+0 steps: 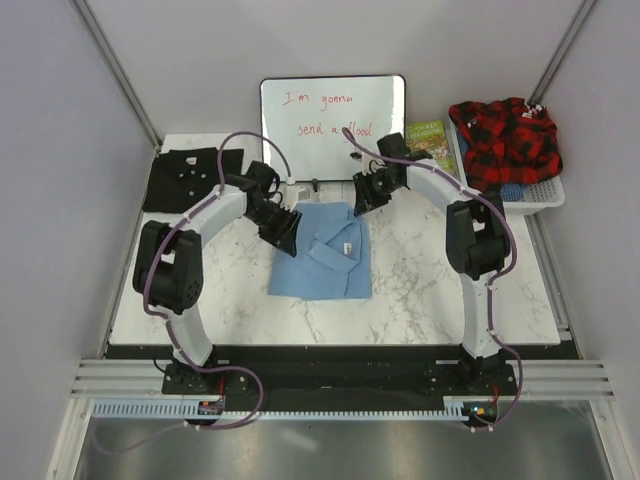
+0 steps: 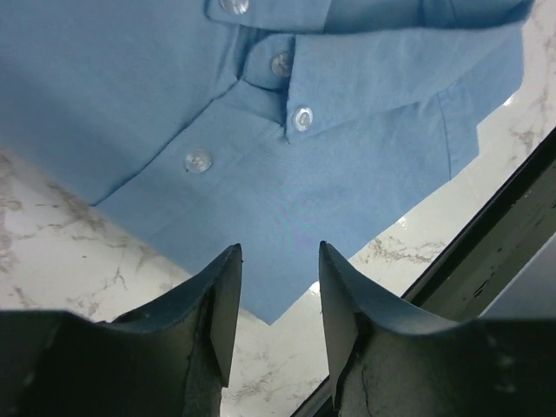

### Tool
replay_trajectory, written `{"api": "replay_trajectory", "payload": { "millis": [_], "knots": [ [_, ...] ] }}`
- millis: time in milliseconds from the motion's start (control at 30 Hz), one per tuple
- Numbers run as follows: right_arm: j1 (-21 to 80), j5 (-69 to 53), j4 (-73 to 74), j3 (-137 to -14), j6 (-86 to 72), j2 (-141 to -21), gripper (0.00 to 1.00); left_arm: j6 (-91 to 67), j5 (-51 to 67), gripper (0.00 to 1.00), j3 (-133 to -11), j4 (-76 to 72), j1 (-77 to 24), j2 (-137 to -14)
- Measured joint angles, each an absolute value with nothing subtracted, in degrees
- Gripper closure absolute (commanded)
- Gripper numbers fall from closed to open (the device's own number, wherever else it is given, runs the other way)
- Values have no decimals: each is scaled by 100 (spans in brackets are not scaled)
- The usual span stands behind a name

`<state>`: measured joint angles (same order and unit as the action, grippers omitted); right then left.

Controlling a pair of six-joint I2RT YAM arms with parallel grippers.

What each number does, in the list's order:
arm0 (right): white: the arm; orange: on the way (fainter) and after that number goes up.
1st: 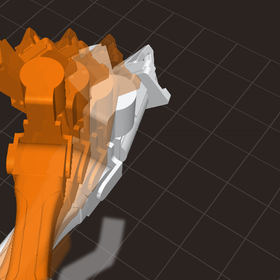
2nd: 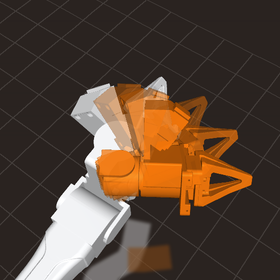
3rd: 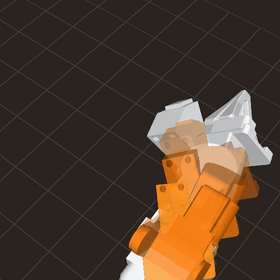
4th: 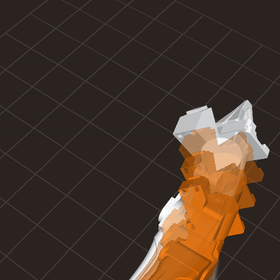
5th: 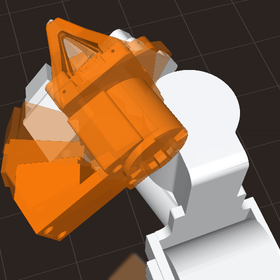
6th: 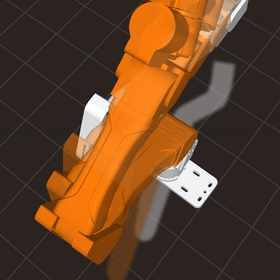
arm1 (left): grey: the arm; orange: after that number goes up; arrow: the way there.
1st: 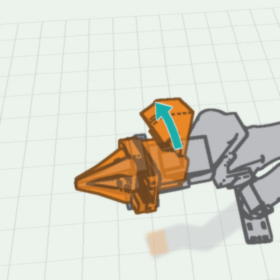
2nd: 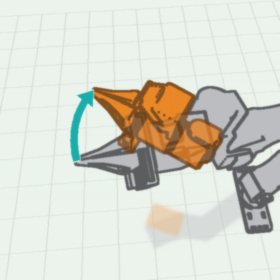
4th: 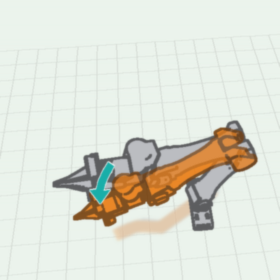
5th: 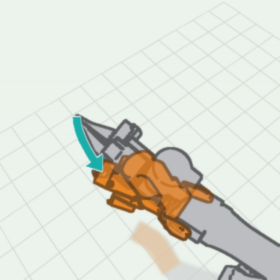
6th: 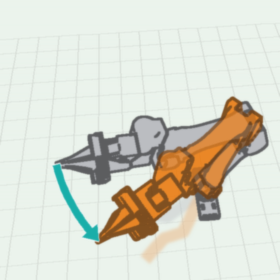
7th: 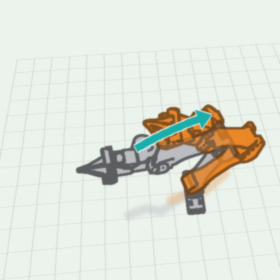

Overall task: Fold and stack the long sleeve shirts
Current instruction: Fold the shirt

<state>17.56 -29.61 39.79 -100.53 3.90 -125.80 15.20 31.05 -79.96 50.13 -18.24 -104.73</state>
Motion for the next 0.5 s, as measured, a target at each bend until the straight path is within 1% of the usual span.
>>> {"api": "replay_trajectory", "payload": {
  "millis": [33,67,167,267,300,367,433,500],
  "knots": [
    [1824,-2936,3975,-10193,464,-12545,54,1562,3070,58,-7832,4890,-1879,-10473],
    [1872,-2921,3966,-10248,532,-12479,50,1592,3017,58,-7706,4831,-1931,-10486],
    [1806,-2860,4045,-10049,635,-12138,49,1697,2862,62,-7459,4600,-2143,-10630],
    [1411,-2856,4246,-9588,668,-11681,51,1726,2679,70,-7102,4322,-2534,-10687],
    [1249,-2860,4335,-9445,668,-11559,50,1719,2630,71,-6973,4241,-2731,-10687],
    [961,-2917,4434,-9111,648,-11345,51,1564,2622,71,-6777,4141,-3225,-10689],
    [740,-2980,4534,-8777,639,-11203,53,1299,2766,68,-6716,4073,-3774,-10685],
    [646,-3020,4644,-8442,657,-11139,57,982,3015,60,-6709,3938,-4346,-10731]
  ]
}}
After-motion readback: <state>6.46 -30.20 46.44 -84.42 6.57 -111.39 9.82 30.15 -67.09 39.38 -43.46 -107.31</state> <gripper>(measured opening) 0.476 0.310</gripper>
